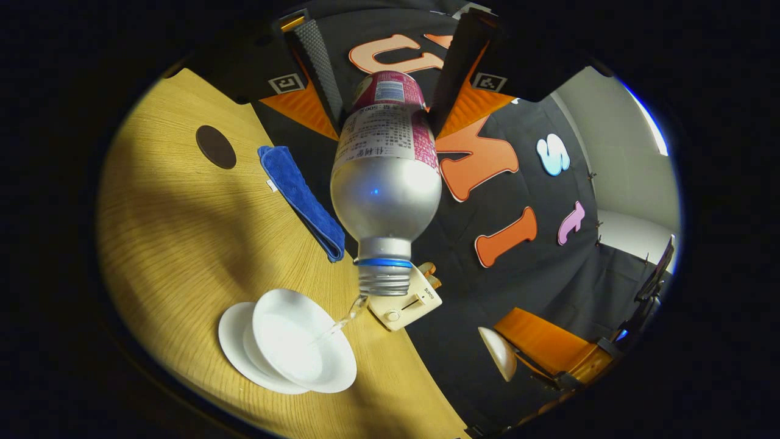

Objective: Open the teacup lid with one hand, grasp the water bottle and pour water into the teacup with the other hand; after pouring, place the water bottle on the coaster and then close the teacup lid.

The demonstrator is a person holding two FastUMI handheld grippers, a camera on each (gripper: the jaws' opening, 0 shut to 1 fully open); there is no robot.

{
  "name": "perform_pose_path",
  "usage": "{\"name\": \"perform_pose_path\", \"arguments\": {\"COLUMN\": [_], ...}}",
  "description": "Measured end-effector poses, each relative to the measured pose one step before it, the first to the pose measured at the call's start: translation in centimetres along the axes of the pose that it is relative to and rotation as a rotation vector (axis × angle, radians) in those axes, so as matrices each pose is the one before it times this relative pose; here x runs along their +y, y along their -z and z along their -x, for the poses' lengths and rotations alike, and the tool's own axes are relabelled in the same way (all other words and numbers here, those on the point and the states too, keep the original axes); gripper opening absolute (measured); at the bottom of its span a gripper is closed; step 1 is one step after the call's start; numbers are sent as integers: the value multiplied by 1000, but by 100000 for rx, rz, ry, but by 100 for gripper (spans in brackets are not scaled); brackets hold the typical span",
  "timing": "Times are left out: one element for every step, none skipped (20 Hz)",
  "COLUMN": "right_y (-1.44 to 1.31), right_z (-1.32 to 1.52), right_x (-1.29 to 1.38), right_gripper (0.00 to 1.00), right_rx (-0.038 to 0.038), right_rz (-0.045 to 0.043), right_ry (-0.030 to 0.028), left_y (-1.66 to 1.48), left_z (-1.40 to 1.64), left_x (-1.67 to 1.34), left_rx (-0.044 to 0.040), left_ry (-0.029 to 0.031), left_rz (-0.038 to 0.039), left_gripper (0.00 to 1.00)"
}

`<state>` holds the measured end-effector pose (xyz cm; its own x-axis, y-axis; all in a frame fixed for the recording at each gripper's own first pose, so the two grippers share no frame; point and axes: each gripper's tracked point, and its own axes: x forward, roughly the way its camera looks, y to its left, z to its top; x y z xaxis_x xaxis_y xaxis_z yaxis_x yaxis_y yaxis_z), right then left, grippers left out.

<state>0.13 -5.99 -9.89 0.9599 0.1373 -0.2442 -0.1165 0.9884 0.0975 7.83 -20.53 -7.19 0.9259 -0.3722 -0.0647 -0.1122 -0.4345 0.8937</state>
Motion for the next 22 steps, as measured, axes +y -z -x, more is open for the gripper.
{"name": "perform_pose_path", "arguments": {"right_y": [9, -5, -138, -20, 2, -53, -27, 16, 5, -32, 18, -6, -18, 164, 105, 157, 121, 4, 80, 195, 130, 248], "right_z": [-21, 6, -37, -83, -47, -123, -62, -50, -152, -97, -110, -132, -185, -171, -188, -193, -205, -106, -179, -239, -208, -237], "right_x": [162, 150, 232, 227, 301, 187, 276, 174, 176, 161, 167, 123, 91, 221, 244, 302, 283, 362, 404, 329, 363, 378], "right_gripper": [19, 19, 19, 19, 19, 19, 19, 19, 19, 19, 19, 19, 19, 19, 19, 19, 19, 19, 19, 19, 19, 19], "right_rx": [-121, -55, -432, -62, 50, -210, 17, -166, -8, -59, 54, -249, -124, 107, 338, 486, 36, 21, 128, 226, 252, 366], "right_rz": [-47, 135, 79, -9, 10, -12, 25, -64, -128, -320, -480, -478, -242, -238, -274, 27, 118, 96, -92, -144, -134, -83], "right_ry": [-390, -327, -529, -435, -463, -277, -656, -328, -399, -130, -173, -63, 162, -158, -308, -335, -247, -576, -700, -594, -489, -458], "left_y": [18, 5, -18, 105, 167, 132, 125, 158, 240, 137, 68, 239, 357, 353, 533, 584, 707, 656, 591, 476, 432, 495], "left_z": [-54, 93, 85, -118, -51, -39, -36, 292, 69, 223, 81, 133, 133, 164, 86, 27, -53, -11, -114, -390, -508, -96], "left_x": [-111, 26, -10, -1, -32, 140, 2, 257, 359, 499, 570, 497, 42, 31, 40, 525, 593, 847, 769, 818, 789, 970], "left_rx": [77, 222, 89, -43, 216, 193, 333, 339, 159, 5, 95, 593, 620, 1419, 1724, 1643, 2583, 2097, 1987, 1812, 1790, 1755], "left_ry": [-199, -448, -211, 43, 40, -294, -412, -902, -1488, -1808, -2676, -2312, -1598, -907, -1145, -1471, -2126, -2298, -2475, -2840, -2539, -2238], "left_rz": [453, 151, 52, 184, 508, 1306, 1939, 2185, 2550, 3022, 3172, 3301, 3972, 4253, 4888, 5584, 6220, 6975, 7467, 7263, 7519, 7837], "left_gripper": [84, 82, 84, 84, 84, 84, 82, 82, 82, 82, 82, 84, 82, 83, 83, 83, 86, 80, 80, 83, 80, 83]}}
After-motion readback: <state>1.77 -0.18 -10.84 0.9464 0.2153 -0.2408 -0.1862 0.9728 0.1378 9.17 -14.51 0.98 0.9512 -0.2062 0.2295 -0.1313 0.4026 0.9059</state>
